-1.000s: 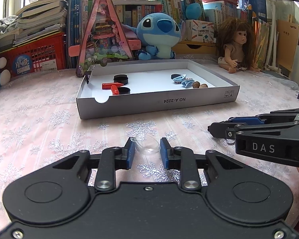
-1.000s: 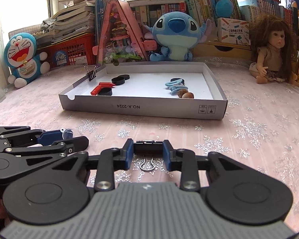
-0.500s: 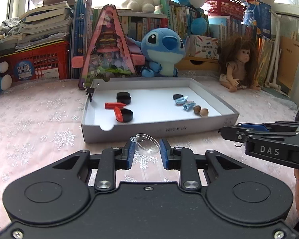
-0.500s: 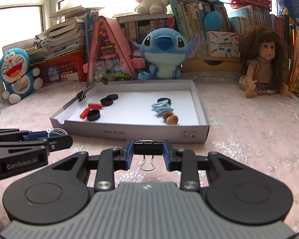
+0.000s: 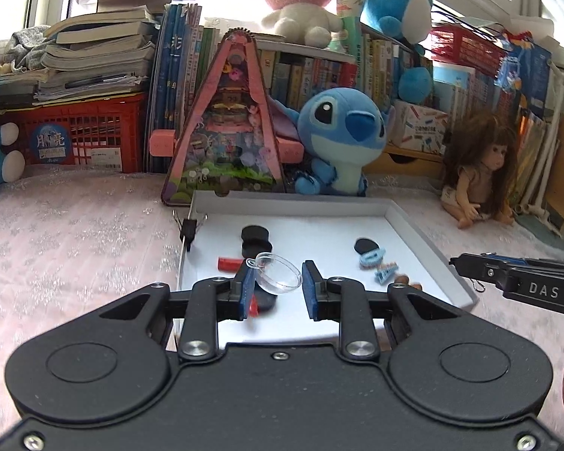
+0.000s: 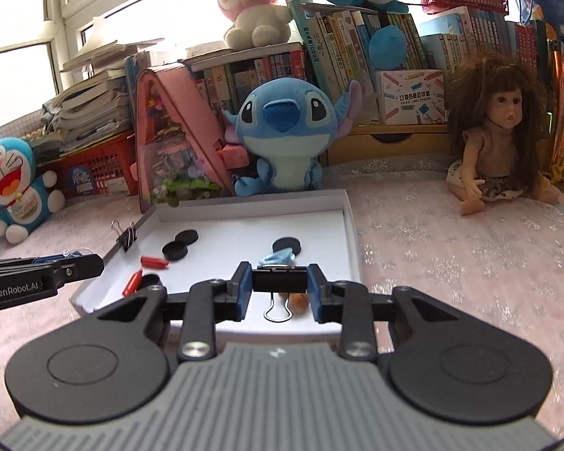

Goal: Organize rigid objects
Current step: 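Carry the clear cap and binder clip into the box and open both tools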

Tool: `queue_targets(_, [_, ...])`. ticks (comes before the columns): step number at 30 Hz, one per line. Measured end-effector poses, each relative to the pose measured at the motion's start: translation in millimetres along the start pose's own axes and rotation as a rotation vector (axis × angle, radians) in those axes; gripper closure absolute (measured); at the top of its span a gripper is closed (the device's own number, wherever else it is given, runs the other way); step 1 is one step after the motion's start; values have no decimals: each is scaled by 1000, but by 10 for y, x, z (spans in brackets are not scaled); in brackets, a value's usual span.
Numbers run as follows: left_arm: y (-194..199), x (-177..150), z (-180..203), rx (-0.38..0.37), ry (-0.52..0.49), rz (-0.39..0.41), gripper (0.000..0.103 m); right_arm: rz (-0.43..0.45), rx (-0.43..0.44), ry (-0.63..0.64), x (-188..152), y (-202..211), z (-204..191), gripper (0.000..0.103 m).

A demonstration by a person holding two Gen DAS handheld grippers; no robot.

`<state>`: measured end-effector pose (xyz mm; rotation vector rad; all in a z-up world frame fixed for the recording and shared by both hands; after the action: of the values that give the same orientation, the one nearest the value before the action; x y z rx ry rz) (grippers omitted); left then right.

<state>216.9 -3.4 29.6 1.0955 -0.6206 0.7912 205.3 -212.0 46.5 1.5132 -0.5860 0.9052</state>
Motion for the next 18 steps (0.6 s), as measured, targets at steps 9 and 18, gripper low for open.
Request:
queue_targets(9, [-529, 494, -48, 25, 70, -66, 78, -59, 38, -58, 421, -432, 303, 67])
queue_targets(18, [-1035, 521, -163, 75, 83, -127, 78, -151, 22, -86, 392, -933, 425, 67])
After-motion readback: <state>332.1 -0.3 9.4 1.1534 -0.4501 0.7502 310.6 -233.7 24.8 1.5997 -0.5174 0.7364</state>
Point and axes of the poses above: each gripper's, at about its wrist camera, not at the fingertips, and y roughly against the way its jaws point, z to its right, x to its top, the point moved 10 cm from there along -y, roughly the way its jaws point, and after that the axes turned 14 degrees about y, right-handed, at the moved point
